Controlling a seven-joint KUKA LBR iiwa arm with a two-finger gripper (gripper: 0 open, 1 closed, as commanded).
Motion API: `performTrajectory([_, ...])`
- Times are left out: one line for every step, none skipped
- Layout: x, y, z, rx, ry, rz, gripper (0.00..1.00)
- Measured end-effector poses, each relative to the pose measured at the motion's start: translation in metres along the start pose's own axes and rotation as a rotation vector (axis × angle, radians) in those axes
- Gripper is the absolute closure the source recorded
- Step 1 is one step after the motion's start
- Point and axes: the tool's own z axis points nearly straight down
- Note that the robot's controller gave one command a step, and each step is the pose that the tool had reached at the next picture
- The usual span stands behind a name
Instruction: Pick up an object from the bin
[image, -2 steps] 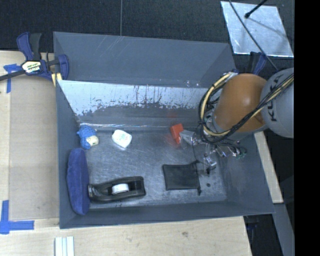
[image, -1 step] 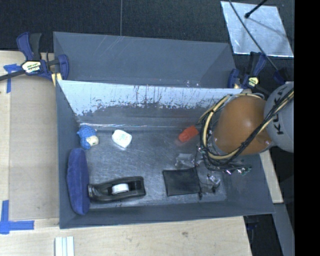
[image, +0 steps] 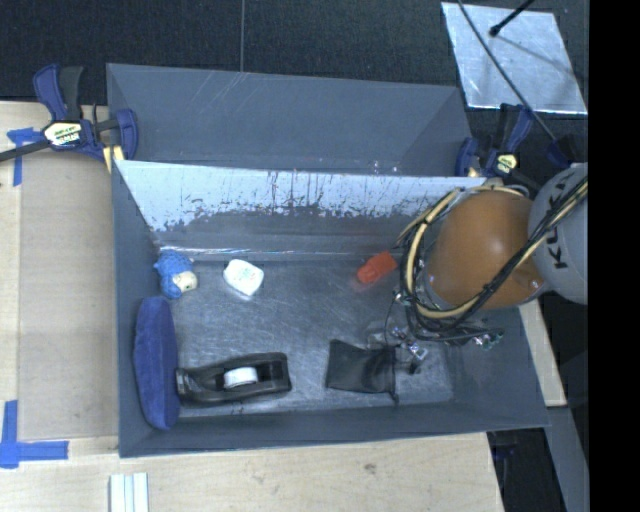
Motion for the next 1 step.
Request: performTrajectory([-0.0222, 0.0142, -0.2133, 0.007, -0.007, -0.005, 1.00])
